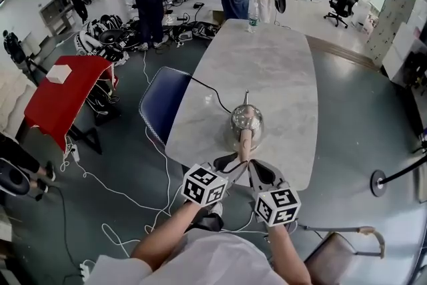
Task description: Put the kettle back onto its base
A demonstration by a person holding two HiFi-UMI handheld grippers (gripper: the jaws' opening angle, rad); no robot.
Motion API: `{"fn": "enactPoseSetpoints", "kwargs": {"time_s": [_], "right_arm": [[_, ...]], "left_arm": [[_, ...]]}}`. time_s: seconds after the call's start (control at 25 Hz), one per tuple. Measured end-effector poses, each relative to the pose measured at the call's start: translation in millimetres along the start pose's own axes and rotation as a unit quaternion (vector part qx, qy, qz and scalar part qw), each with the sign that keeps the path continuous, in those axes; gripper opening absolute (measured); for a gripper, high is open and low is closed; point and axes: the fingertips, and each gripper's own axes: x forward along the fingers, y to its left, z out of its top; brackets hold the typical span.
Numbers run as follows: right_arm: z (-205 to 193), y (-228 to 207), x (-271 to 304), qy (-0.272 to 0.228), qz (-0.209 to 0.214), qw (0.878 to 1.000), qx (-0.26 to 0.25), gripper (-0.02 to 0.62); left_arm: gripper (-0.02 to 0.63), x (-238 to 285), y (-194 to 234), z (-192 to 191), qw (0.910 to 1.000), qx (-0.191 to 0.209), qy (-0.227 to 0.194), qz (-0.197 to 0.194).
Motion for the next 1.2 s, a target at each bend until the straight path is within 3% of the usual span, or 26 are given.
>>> {"fn": "enactPoseSetpoints", "kwargs": {"time_s": [0.28,0.48,1.2], "right_arm": [[-4,17,-14,0.004,0.016,1.0,-0.017,0.005],[-7,25,-26,0.001,0.025,1.0,-0.02,0.005],[-9,18,-45,-0.001,0.023,0.999,-0.025,0.005]], "left_arm": [[0.008,-18,-14,2,0.9995,0.006,-0.016,0.026],[0.008,-26,-26,0,0.9989,0.009,-0.018,0.042],[0.006,-18,-49,3,0.9991,0.013,-0.022,0.035]]}}
